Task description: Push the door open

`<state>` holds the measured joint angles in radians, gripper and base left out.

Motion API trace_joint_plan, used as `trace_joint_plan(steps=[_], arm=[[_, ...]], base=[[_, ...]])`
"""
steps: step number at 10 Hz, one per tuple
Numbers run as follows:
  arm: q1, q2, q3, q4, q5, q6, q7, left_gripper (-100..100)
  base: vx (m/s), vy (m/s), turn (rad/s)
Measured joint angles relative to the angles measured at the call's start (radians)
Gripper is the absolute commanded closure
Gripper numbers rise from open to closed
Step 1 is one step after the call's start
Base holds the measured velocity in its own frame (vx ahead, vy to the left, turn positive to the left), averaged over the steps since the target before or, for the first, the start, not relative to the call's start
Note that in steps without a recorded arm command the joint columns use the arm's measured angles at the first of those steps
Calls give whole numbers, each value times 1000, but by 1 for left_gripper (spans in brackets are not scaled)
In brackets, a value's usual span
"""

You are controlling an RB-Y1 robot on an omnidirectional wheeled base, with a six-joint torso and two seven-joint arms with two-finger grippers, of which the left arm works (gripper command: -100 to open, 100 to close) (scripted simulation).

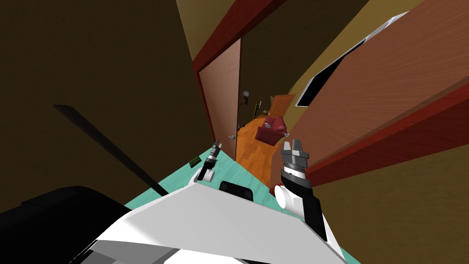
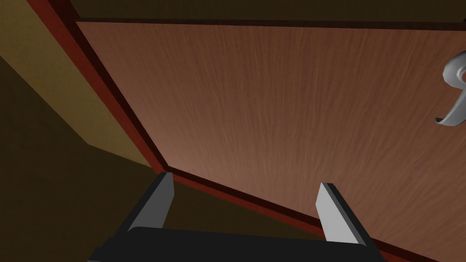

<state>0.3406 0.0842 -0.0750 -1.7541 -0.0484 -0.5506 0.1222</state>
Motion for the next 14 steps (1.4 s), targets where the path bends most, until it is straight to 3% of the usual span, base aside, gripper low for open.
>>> trace_joint_plan(steps=[2,5,6,14], arm=[[-19,-3,-8,47,-2,-9,-5,-100],[-48,8,-23,137,0,-28,-3,-100],[-47,3,-35,172,-3,-44,-8,-100],[-96,0,-95,390,-9,-95,-24,-100]], base=[[70,59,-69],[69,98,-86],[84,92,-78],[75,94,-76]])
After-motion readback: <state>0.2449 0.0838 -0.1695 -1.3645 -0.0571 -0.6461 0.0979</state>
